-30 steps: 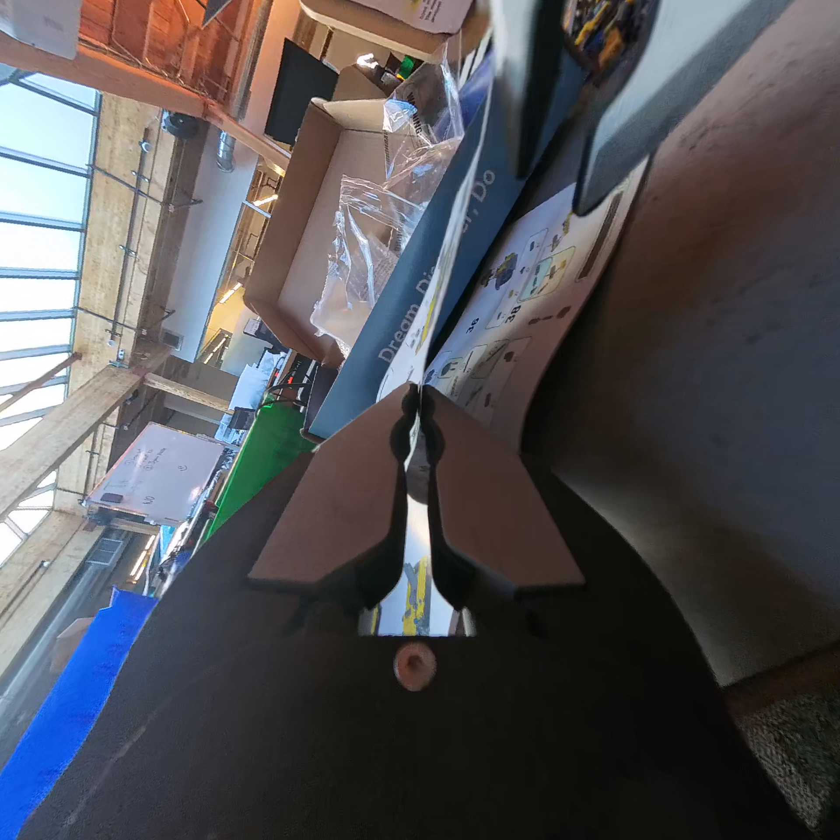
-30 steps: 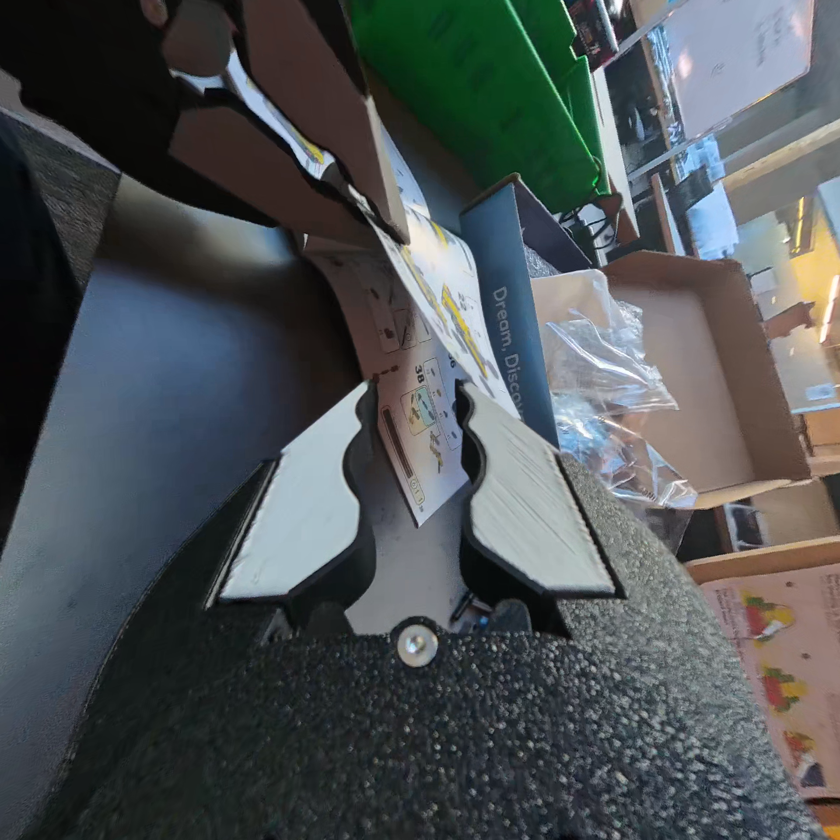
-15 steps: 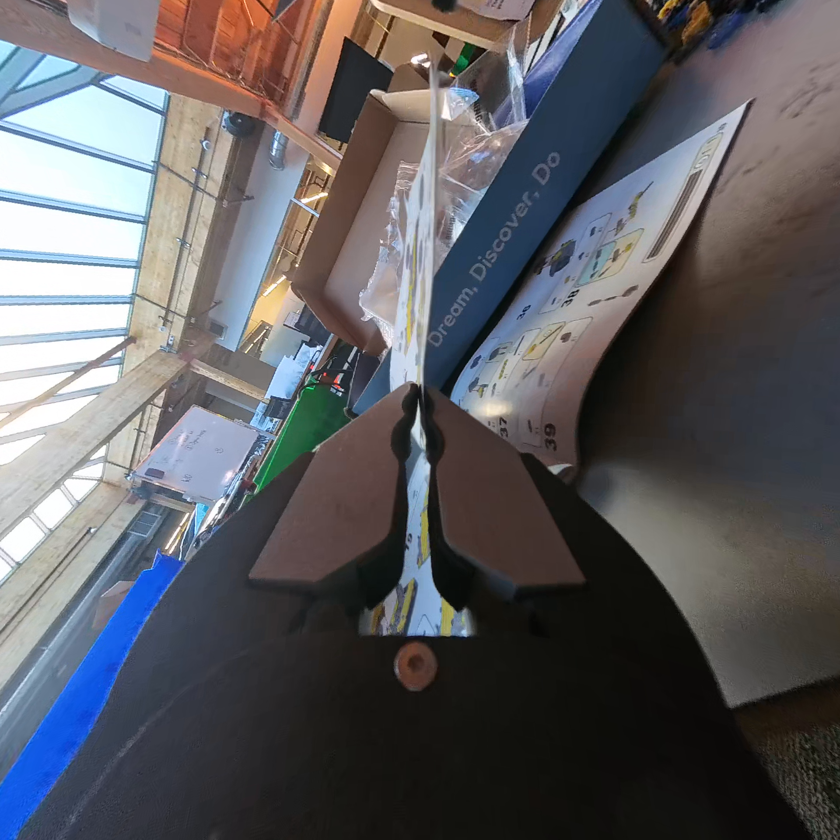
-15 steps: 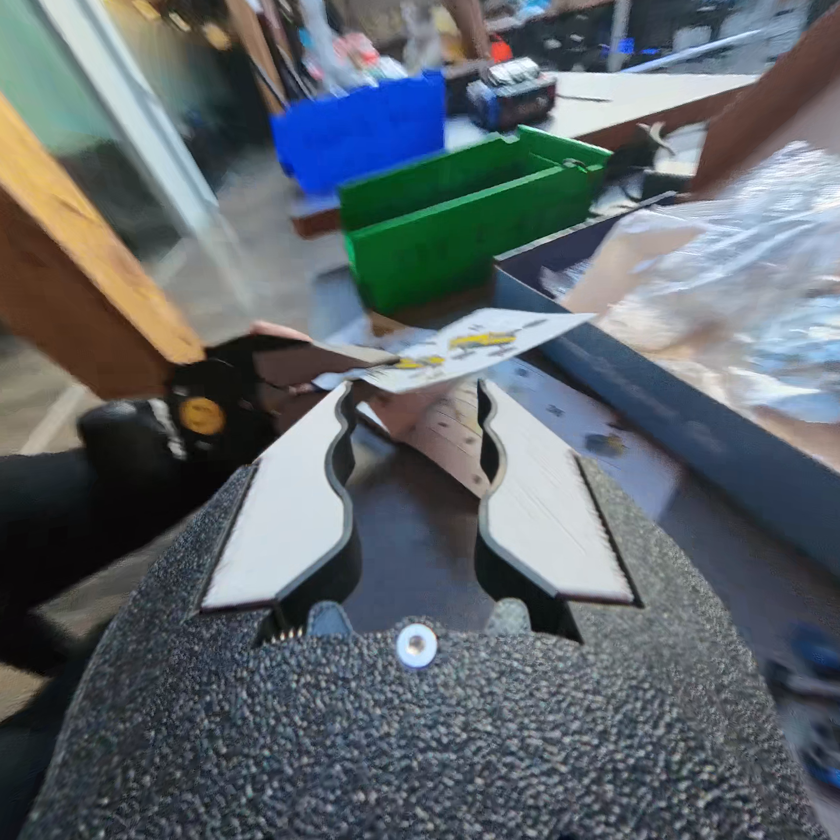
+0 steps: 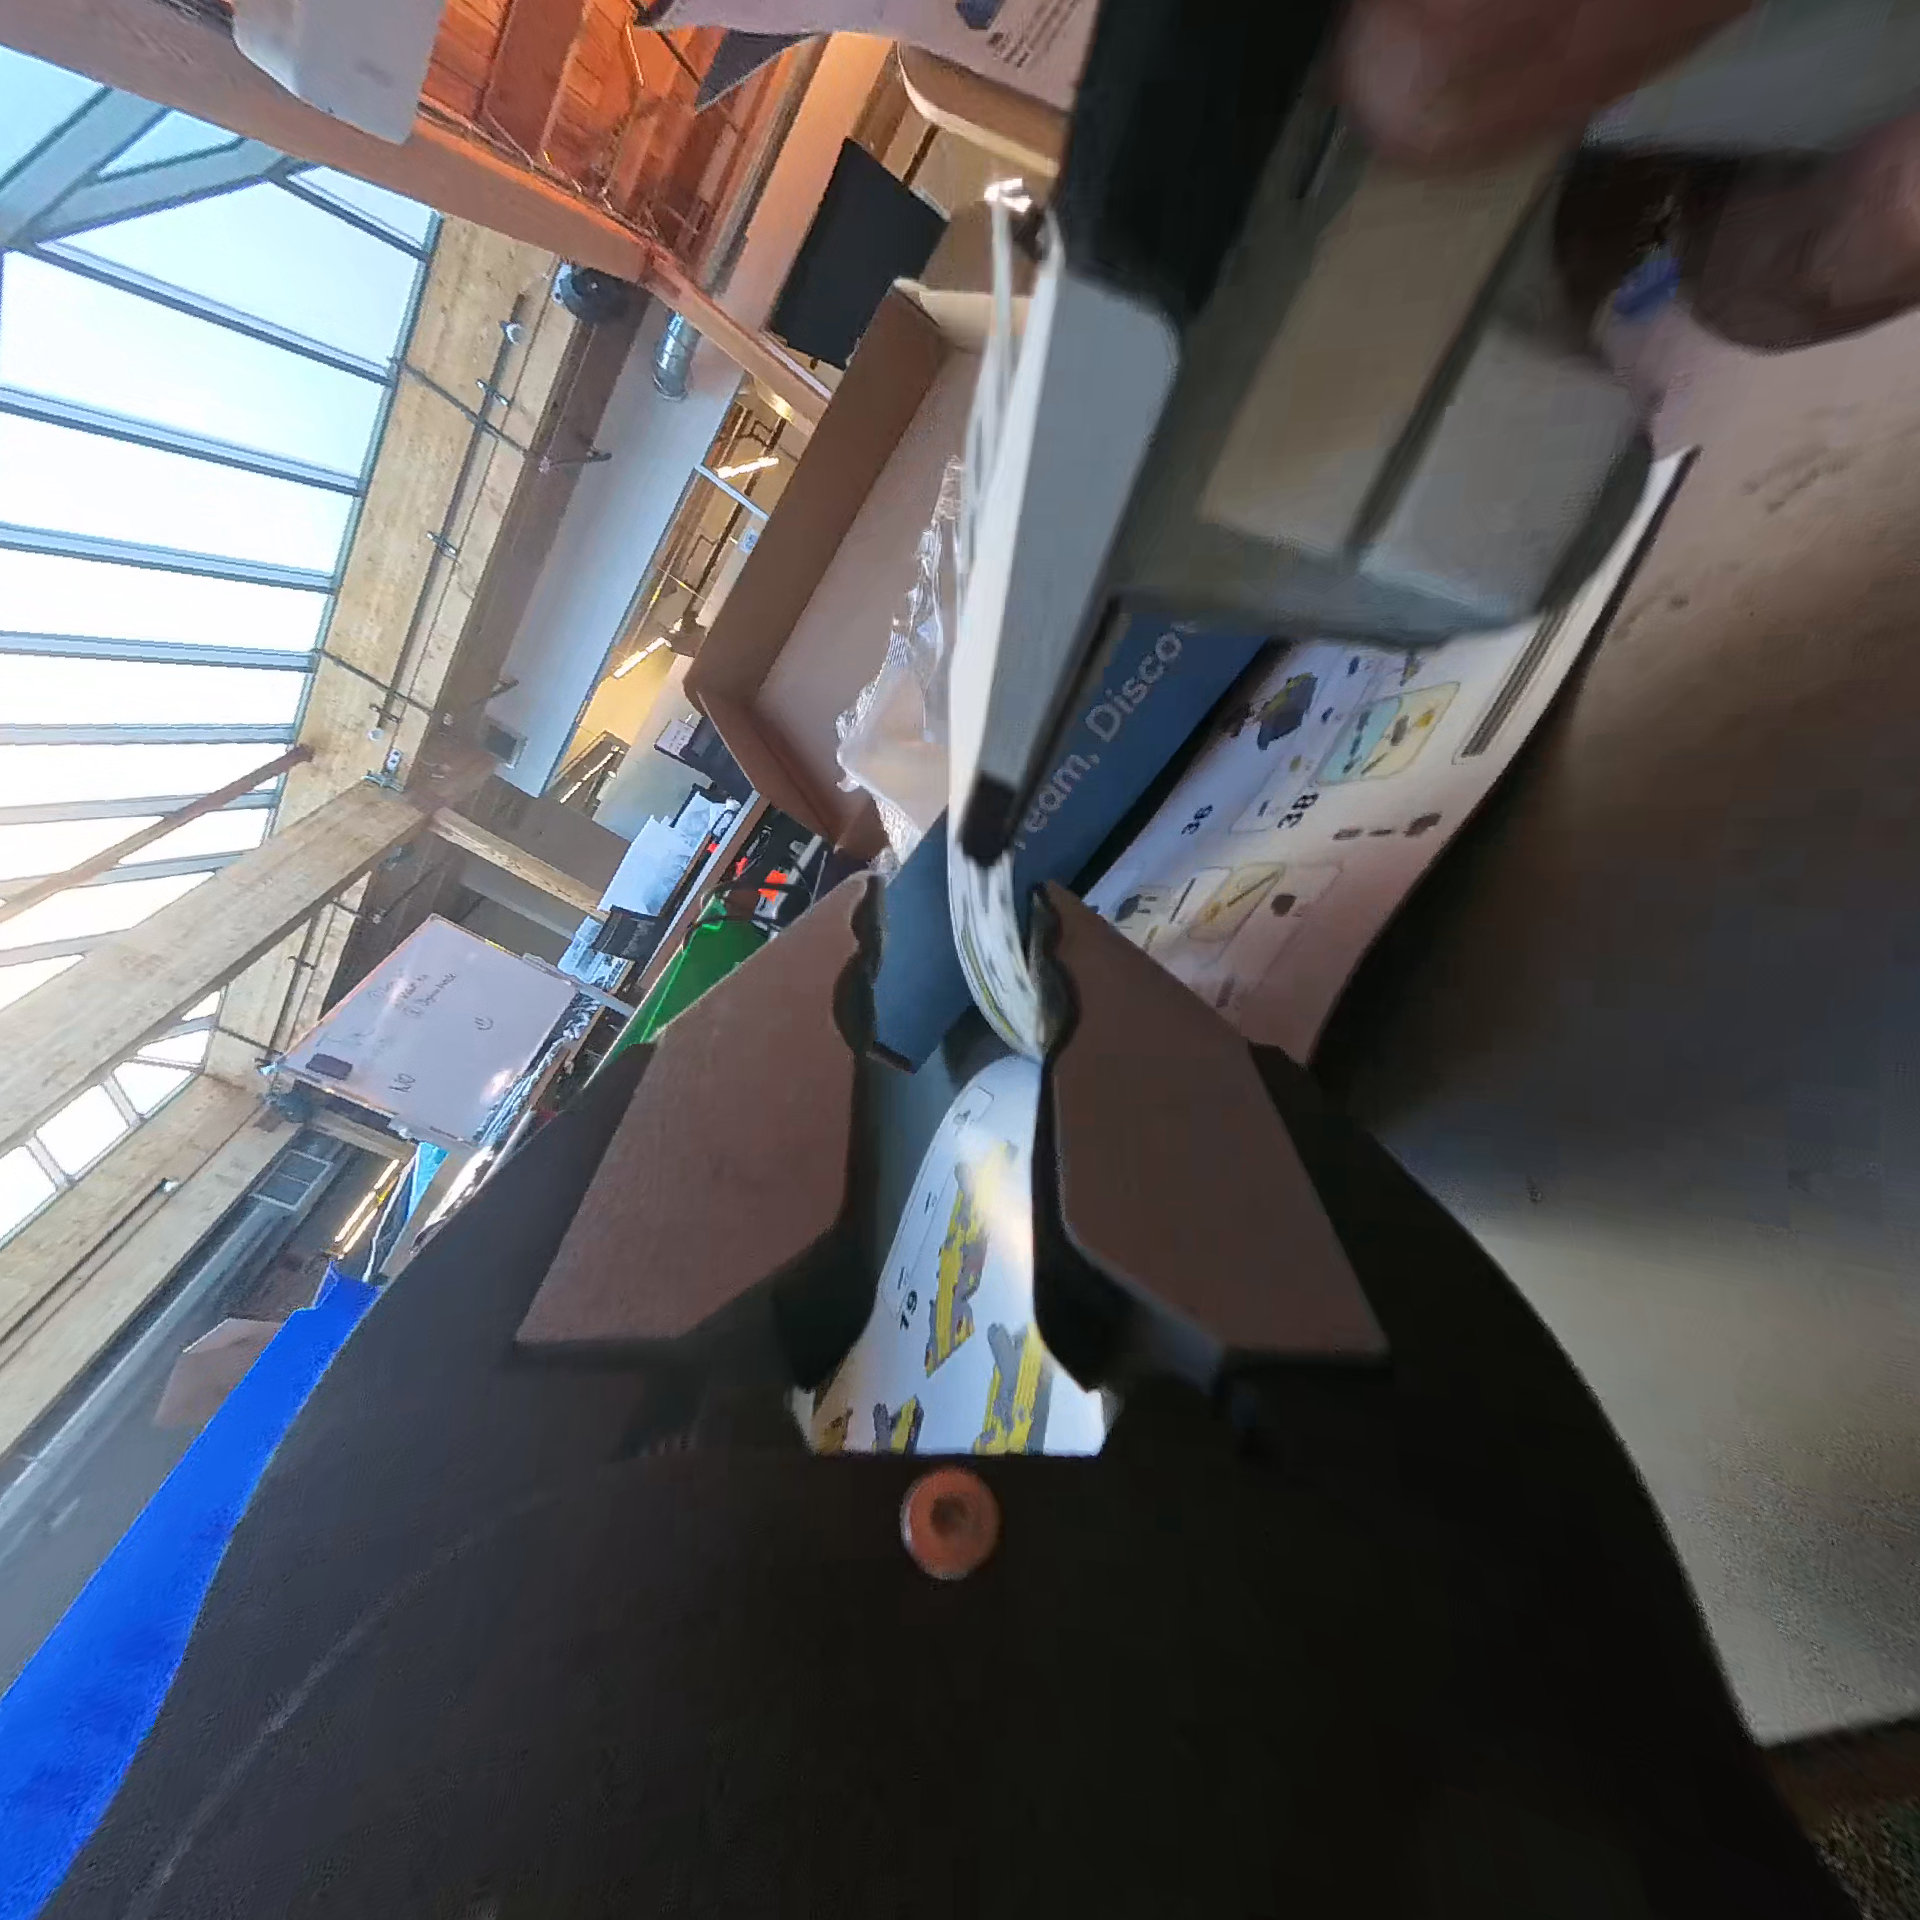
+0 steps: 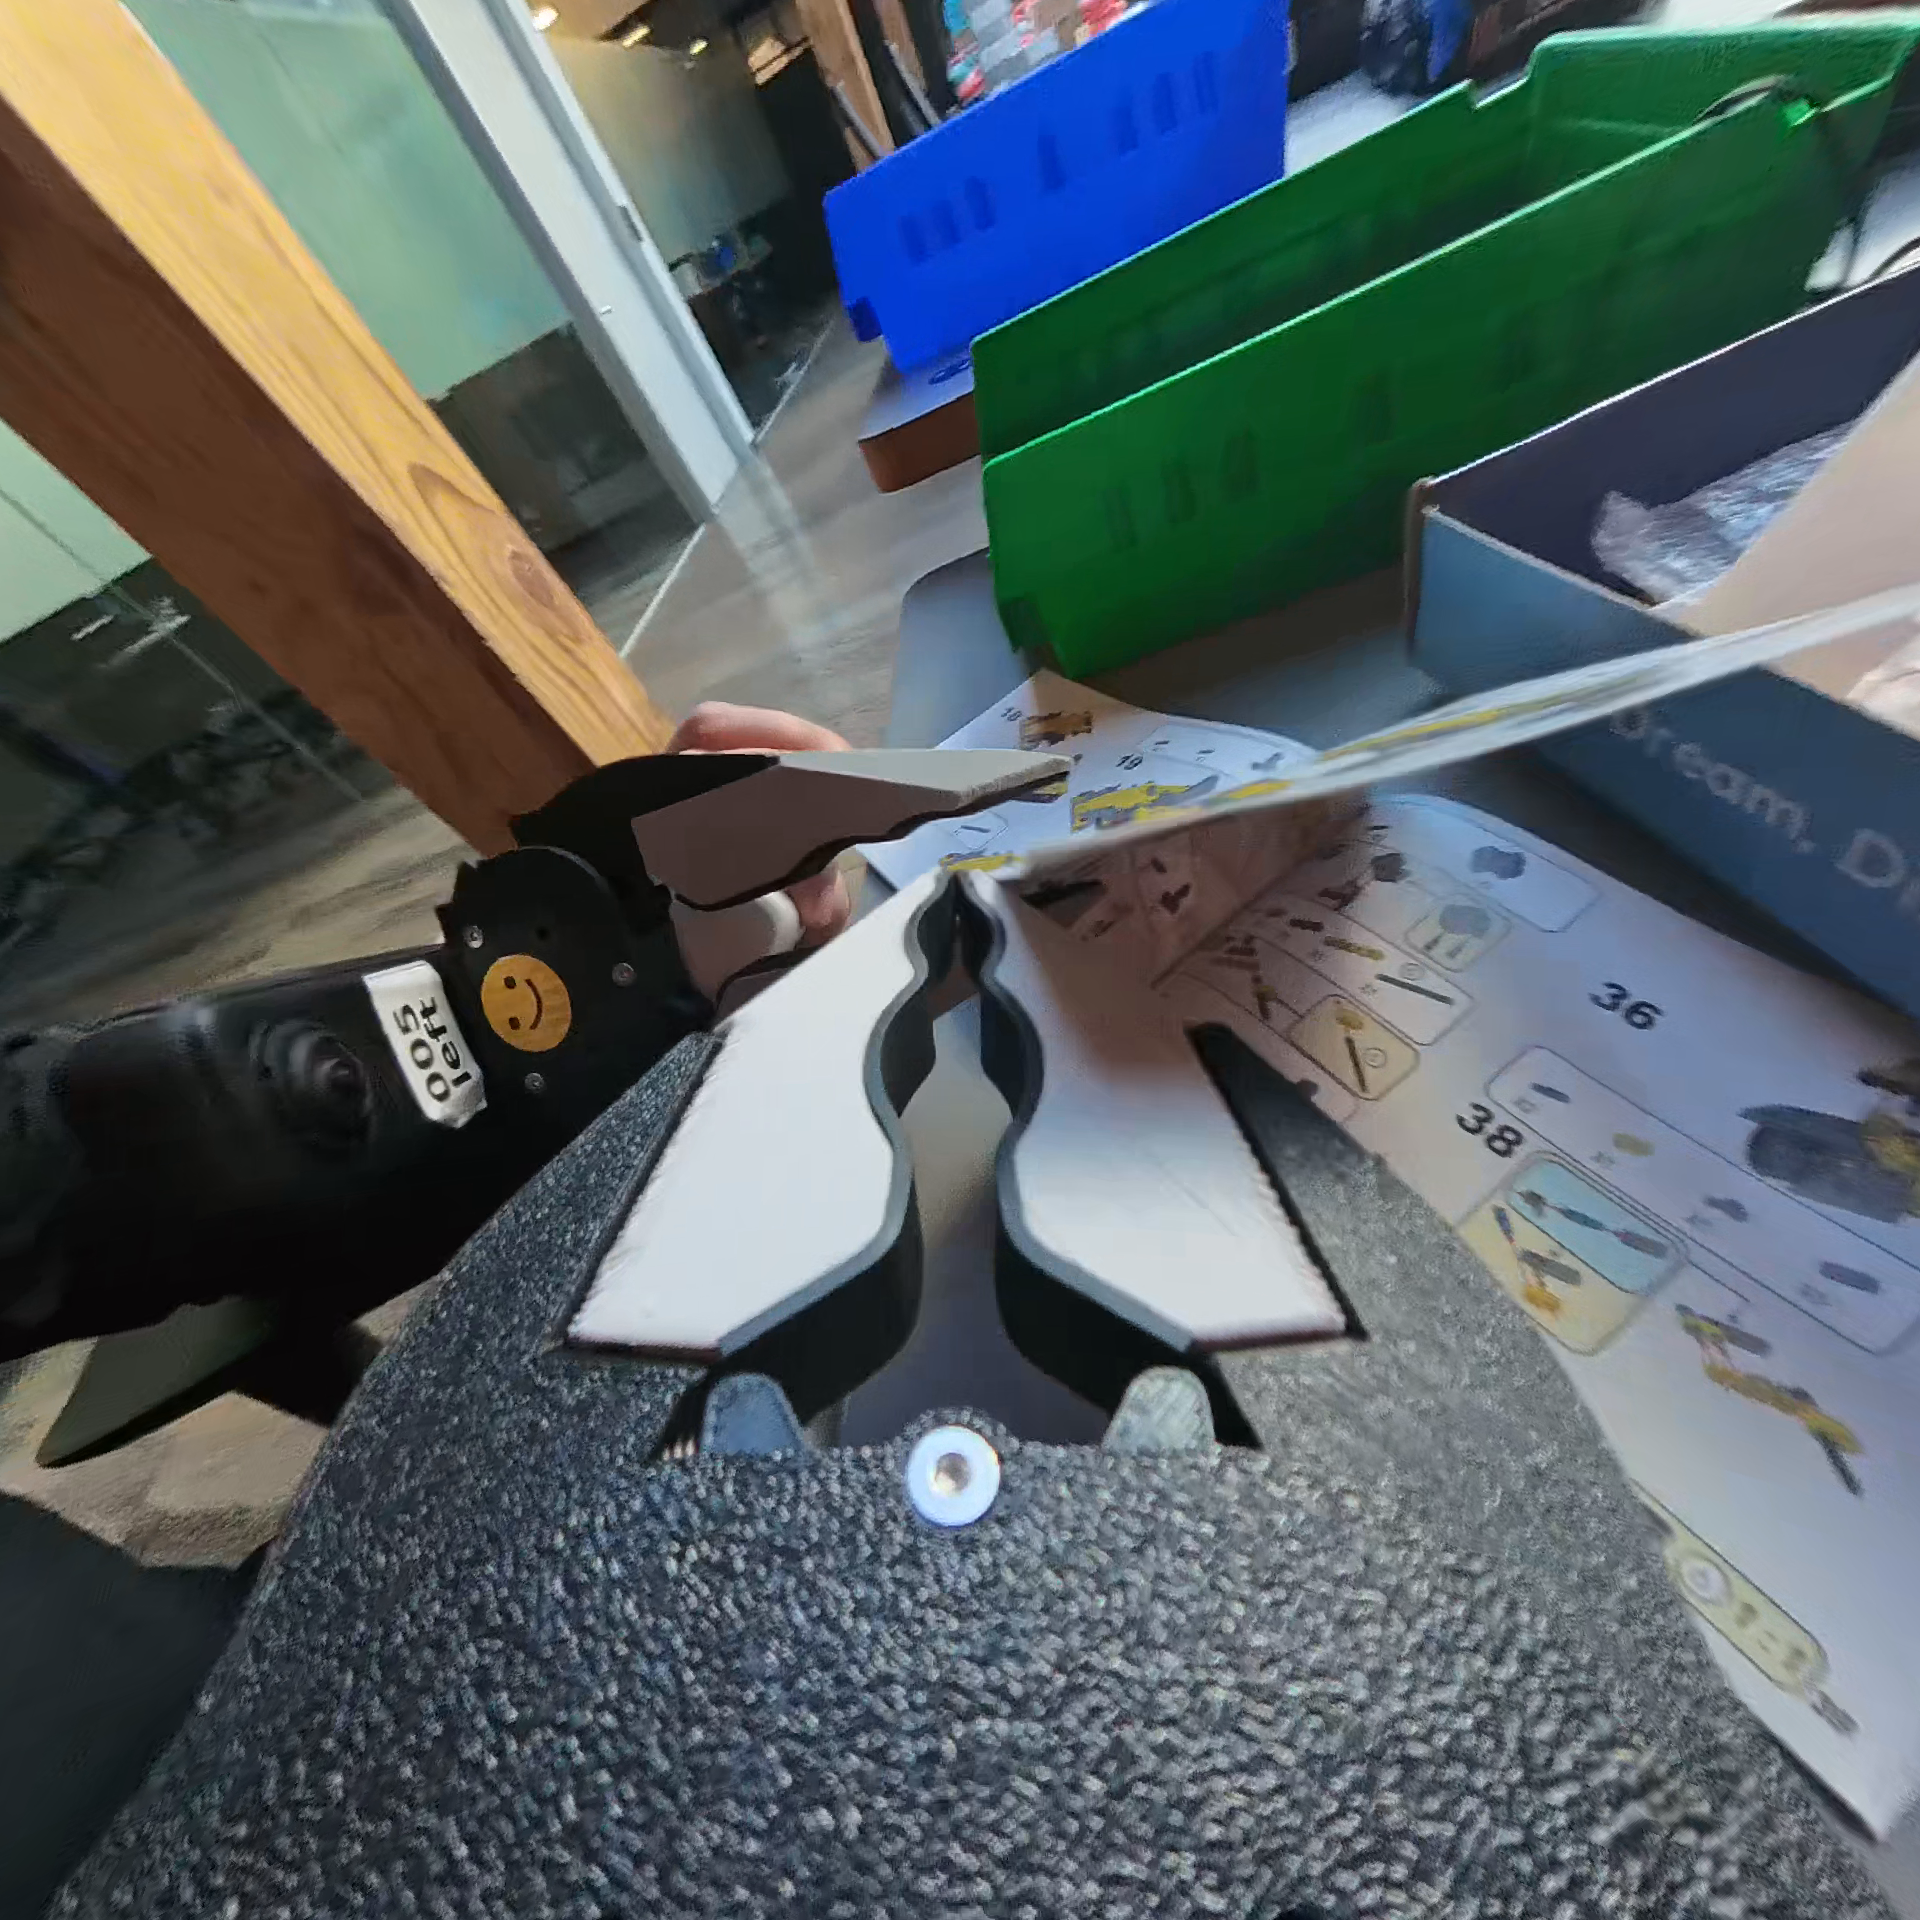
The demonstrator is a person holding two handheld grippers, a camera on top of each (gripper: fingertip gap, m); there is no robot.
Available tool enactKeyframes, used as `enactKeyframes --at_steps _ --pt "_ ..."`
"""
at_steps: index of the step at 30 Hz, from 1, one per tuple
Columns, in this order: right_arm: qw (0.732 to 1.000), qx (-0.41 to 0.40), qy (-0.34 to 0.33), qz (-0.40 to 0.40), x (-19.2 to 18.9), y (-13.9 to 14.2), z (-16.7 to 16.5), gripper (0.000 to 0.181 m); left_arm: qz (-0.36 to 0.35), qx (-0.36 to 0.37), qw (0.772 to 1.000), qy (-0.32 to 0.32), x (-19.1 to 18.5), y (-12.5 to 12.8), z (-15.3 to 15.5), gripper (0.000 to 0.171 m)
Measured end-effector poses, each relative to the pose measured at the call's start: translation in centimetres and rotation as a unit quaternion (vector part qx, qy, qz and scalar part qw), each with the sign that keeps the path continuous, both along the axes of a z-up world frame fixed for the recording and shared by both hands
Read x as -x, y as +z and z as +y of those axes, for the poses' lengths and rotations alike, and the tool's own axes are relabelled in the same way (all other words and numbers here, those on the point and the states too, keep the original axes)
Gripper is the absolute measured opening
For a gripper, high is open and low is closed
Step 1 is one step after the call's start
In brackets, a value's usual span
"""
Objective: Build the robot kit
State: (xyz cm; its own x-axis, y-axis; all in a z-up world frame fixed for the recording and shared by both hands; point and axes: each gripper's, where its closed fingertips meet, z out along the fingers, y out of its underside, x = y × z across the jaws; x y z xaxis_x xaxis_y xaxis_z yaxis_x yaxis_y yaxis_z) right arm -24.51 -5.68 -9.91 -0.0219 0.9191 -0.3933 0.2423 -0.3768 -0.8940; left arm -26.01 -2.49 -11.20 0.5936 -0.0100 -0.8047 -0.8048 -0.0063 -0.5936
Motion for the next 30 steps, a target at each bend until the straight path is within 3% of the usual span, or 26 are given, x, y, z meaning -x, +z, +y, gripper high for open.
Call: enactKeyframes --at_steps 2,4,6,7,10,13,16,19,23,30 --pt "1.000 -0.002 0.013 -0.009 0.5 -0.6 -0.3 0.000 0.003 0.005 1.000 0.000 -0.3 -0.1 0.3 0.028" --pt "0.999 -0.009 0.023 -0.020 0.9 -1.1 -0.7 0.000 0.016 0.017 1.000 0.000 -0.3 -0.5 0.5 0.000" --pt "0.999 -0.007 0.025 -0.019 0.9 -1.0 -0.8 0.003 0.004 0.018 1.000 0.012 0.4 -0.6 0.7 0.000" --pt "1.000 -0.002 0.021 -0.021 0.6 -0.8 -0.6 0.007 0.003 0.019 1.000 0.013 0.8 -0.7 0.7 0.000" --pt "0.999 0.014 -0.026 -0.018 -1.4 -0.6 1.0 0.043 0.023 0.001 1.000 0.013 1.7 -0.6 0.2 0.000" --pt "0.994 0.086 -0.046 0.052 -3.9 1.5 2.5 0.053 0.027 -0.008 0.999 0.016 2.0 -0.6 0.0 0.000" --pt "0.980 0.175 -0.032 0.087 -4.9 2.5 3.9 0.046 0.037 -0.010 0.999 0.017 1.8 -0.7 0.0 0.000" --pt "0.975 0.215 -0.016 0.044 -4.3 1.2 4.2 0.038 0.040 -0.010 0.999 0.019 1.9 -0.8 0.0 0.000" --pt "0.973 0.225 0.014 0.042 -3.2 1.1 3.5 0.001 0.013 -0.004 0.999 0.032 2.4 -0.6 -0.1 0.000" --pt "0.977 0.206 0.052 -0.014 -2.0 0.8 3.0 0.000 0.004 0.018 1.000 0.024 0.4 0.5 0.8 0.027"
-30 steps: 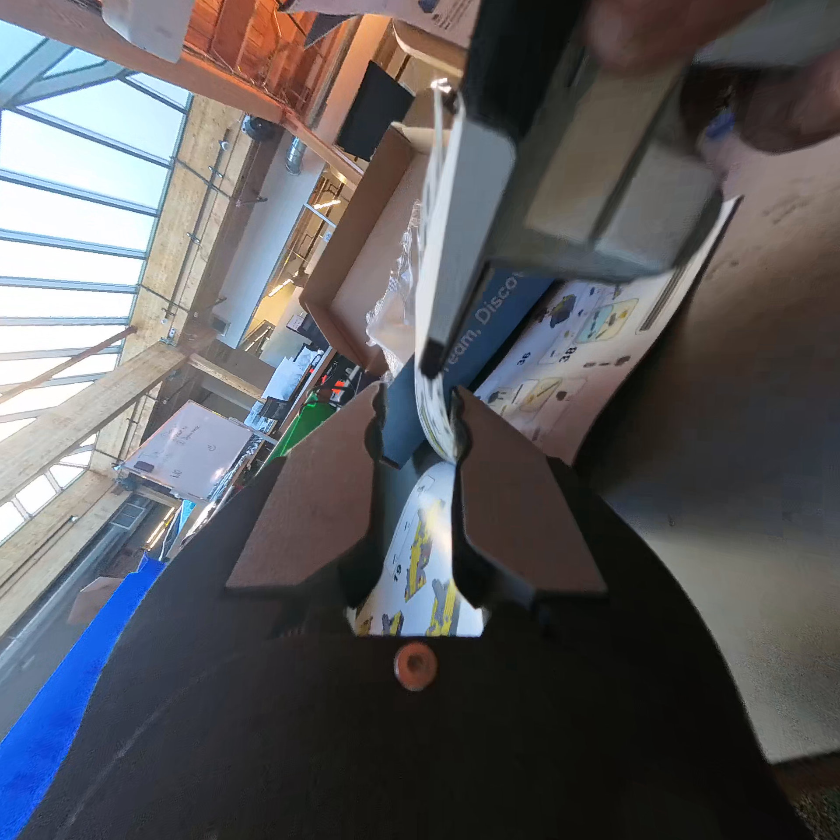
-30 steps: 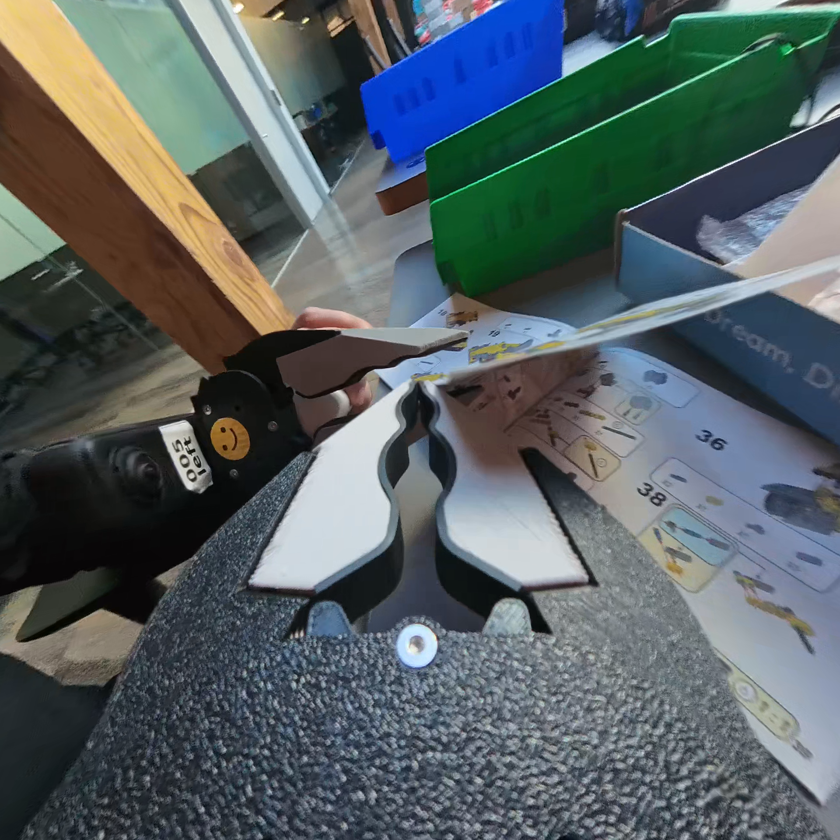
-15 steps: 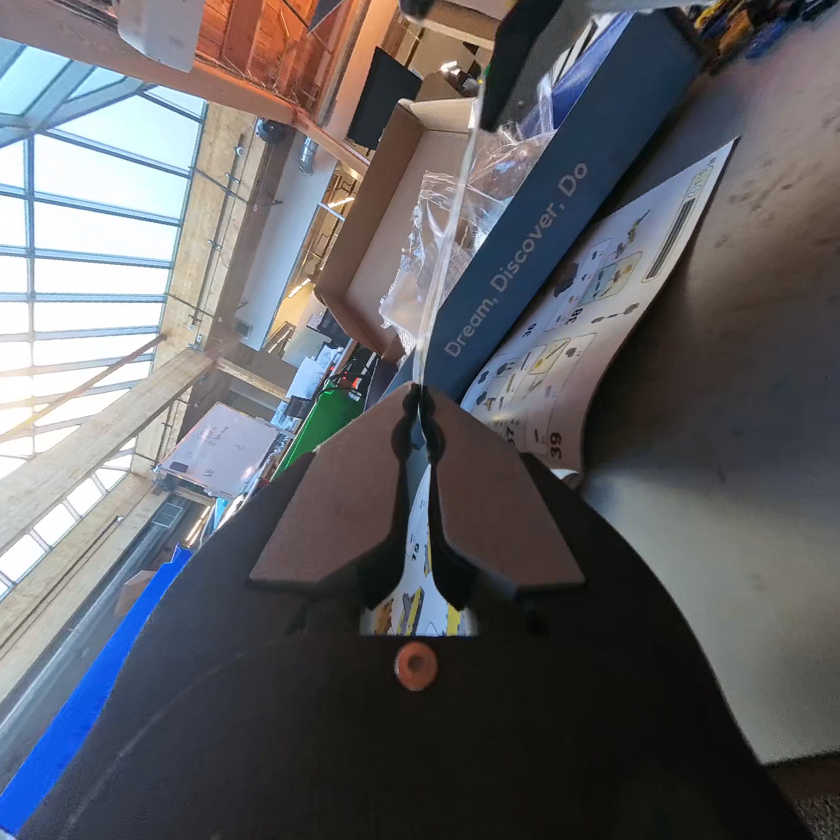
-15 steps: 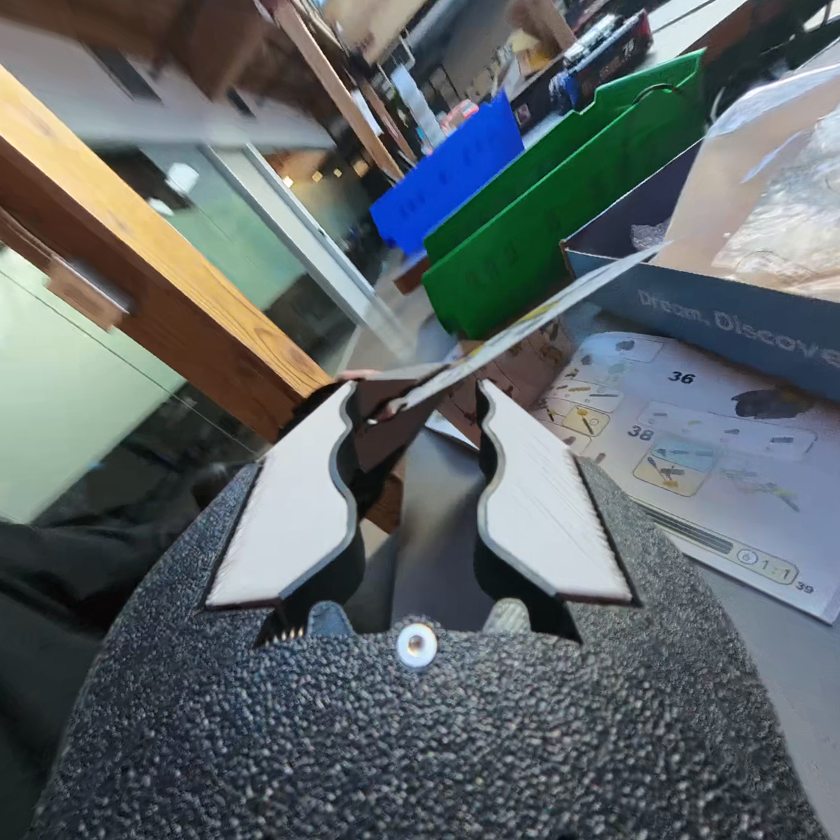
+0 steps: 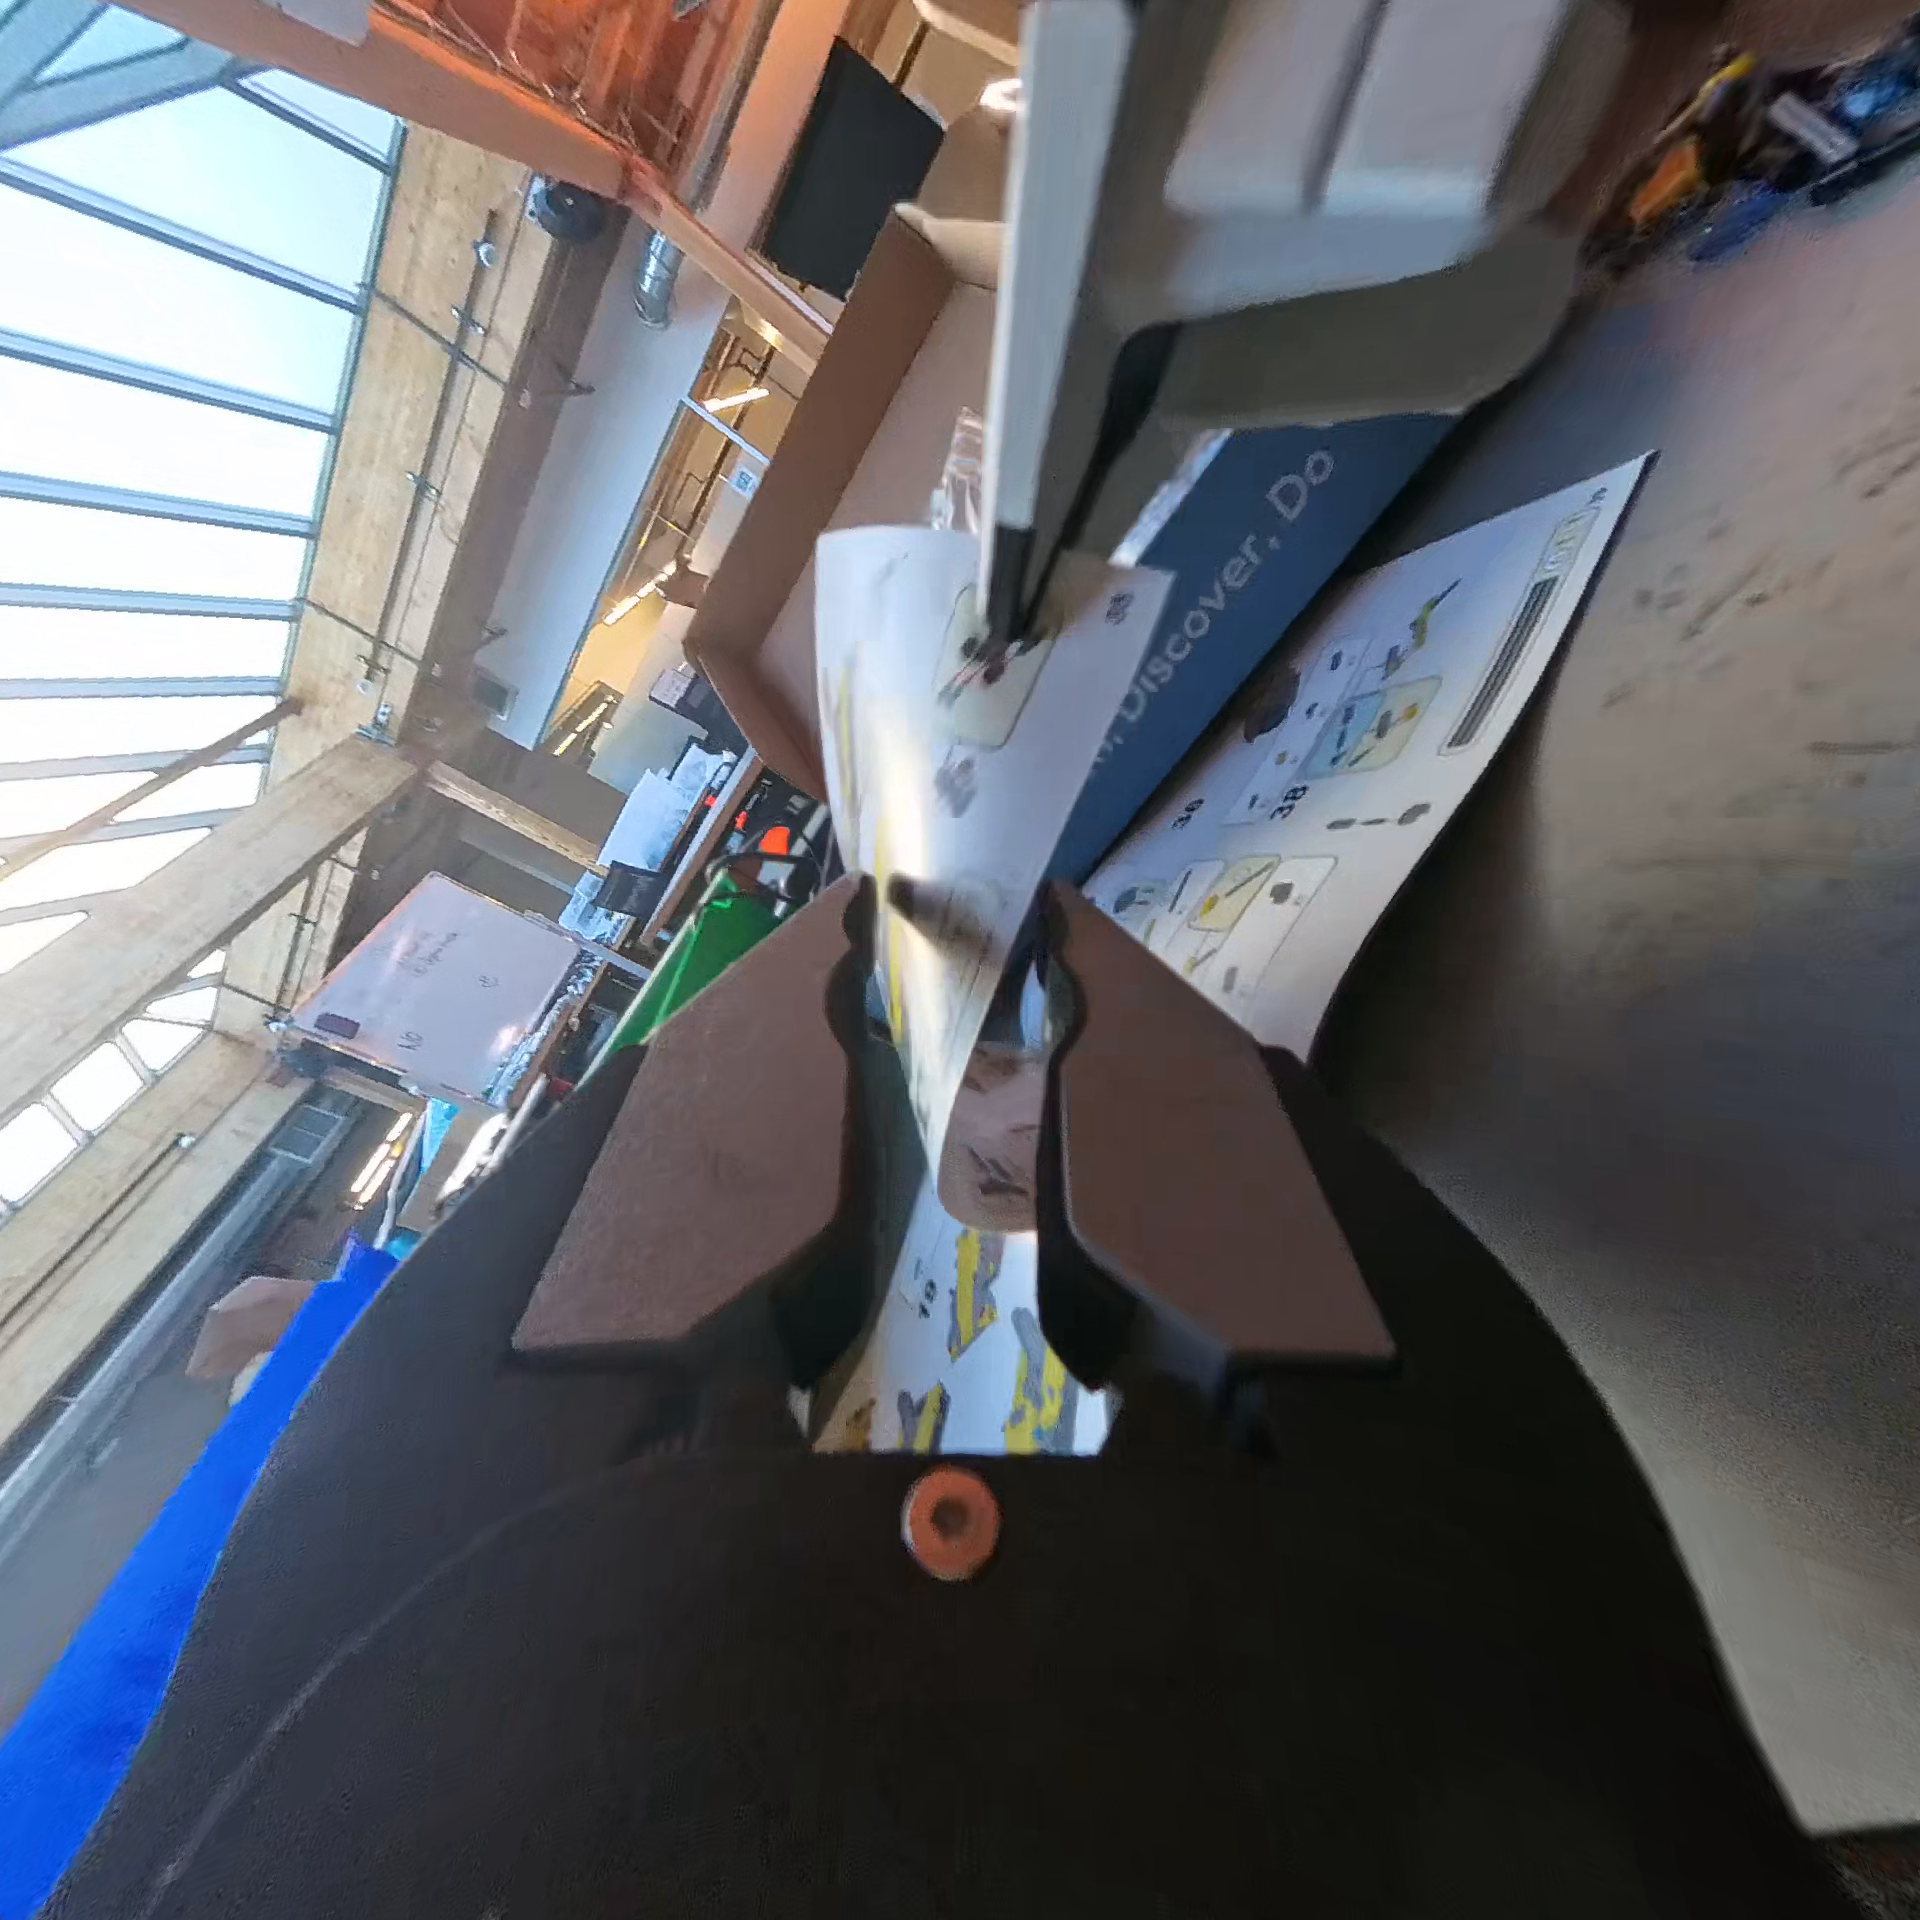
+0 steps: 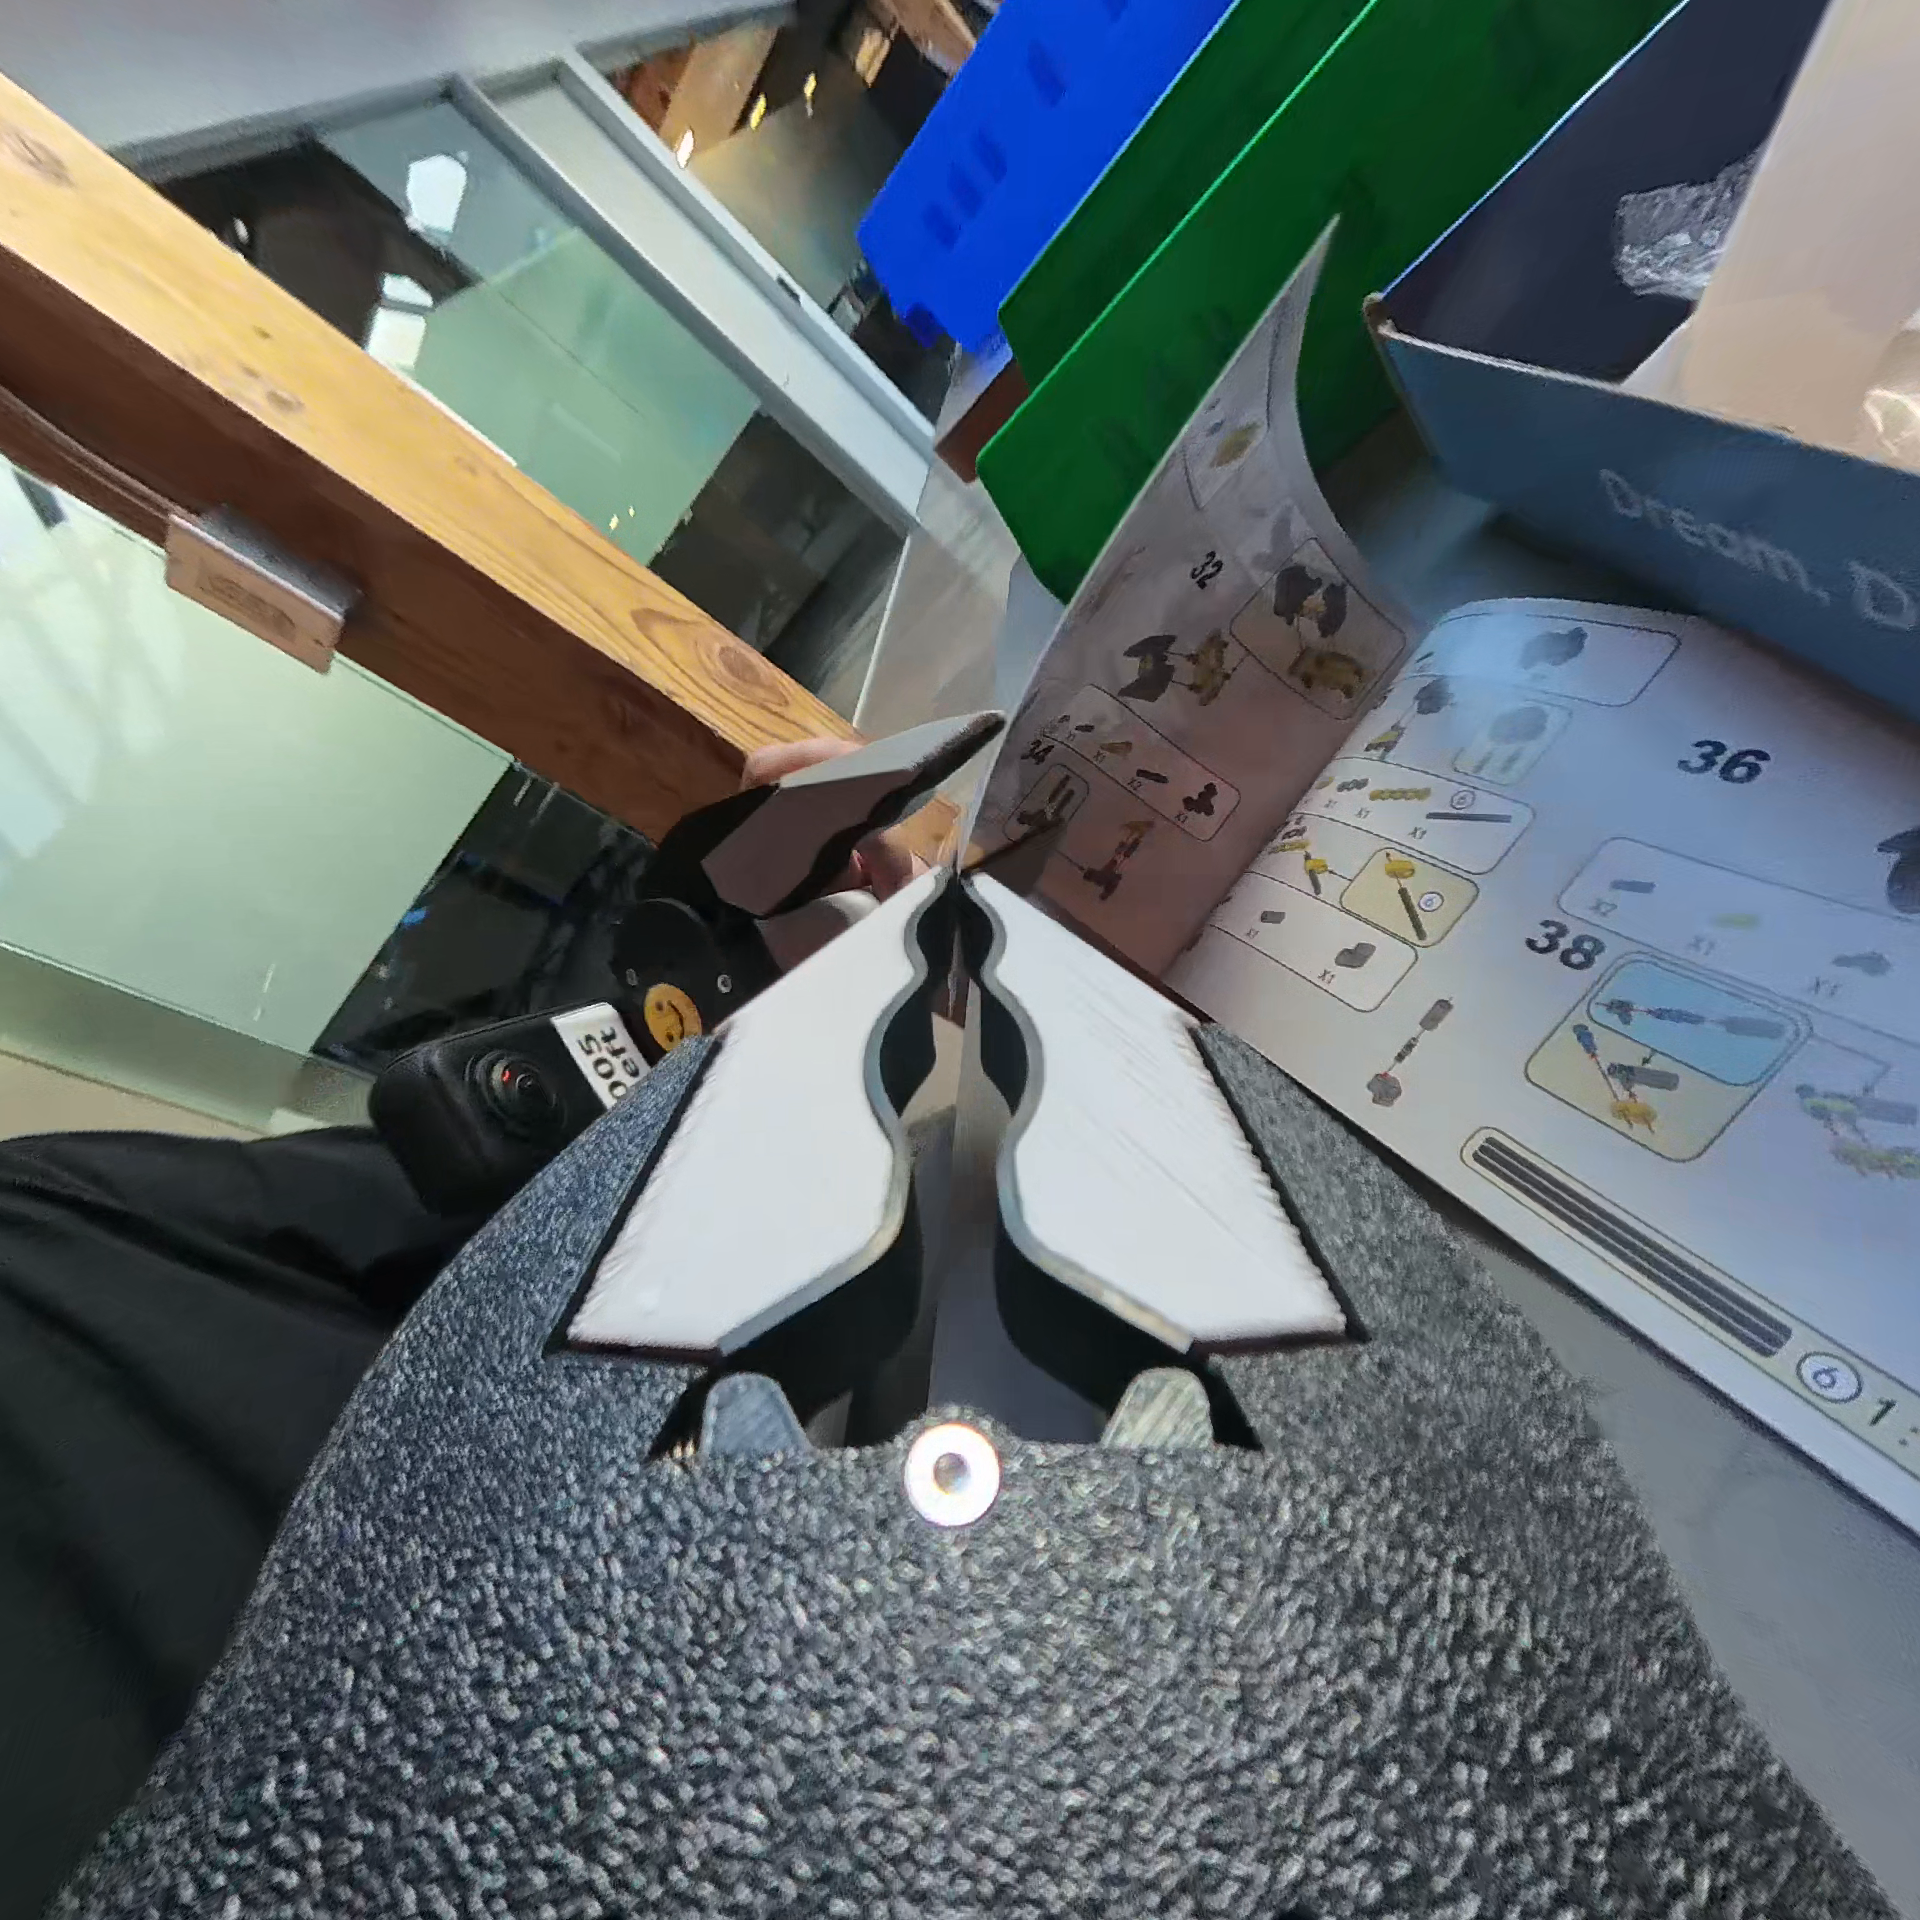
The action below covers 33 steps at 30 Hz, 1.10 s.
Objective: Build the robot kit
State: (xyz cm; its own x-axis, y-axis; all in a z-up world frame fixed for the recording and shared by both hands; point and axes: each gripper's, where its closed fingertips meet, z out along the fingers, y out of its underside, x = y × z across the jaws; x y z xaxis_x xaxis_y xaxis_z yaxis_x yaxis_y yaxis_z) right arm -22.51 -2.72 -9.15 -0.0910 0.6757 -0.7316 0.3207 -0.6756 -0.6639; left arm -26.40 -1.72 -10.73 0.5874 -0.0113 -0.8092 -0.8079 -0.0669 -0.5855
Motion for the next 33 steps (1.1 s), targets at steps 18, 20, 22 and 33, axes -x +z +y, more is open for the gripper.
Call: enactKeyframes --at_steps 18,20,22,33 --pt "0.920 -0.391 0.021 0.020 1.4 2.3 -5.9 0.042 -0.009 -0.059 0.998 0.001 2.8 -0.4 -1.7 0.000" --pt "0.871 -0.492 -0.003 0.021 1.5 1.9 -6.1 0.044 -0.016 -0.067 0.998 -0.001 2.9 0.0 -1.9 0.000" --pt "0.832 -0.555 -0.007 0.001 1.8 1.1 -6.1 0.042 -0.022 -0.073 0.997 -0.004 2.8 0.3 -2.0 0.000" --pt "0.794 -0.608 -0.012 -0.010 2.5 0.2 -5.6 0.045 -0.012 -0.071 0.997 -0.008 2.3 0.1 -1.9 0.000"
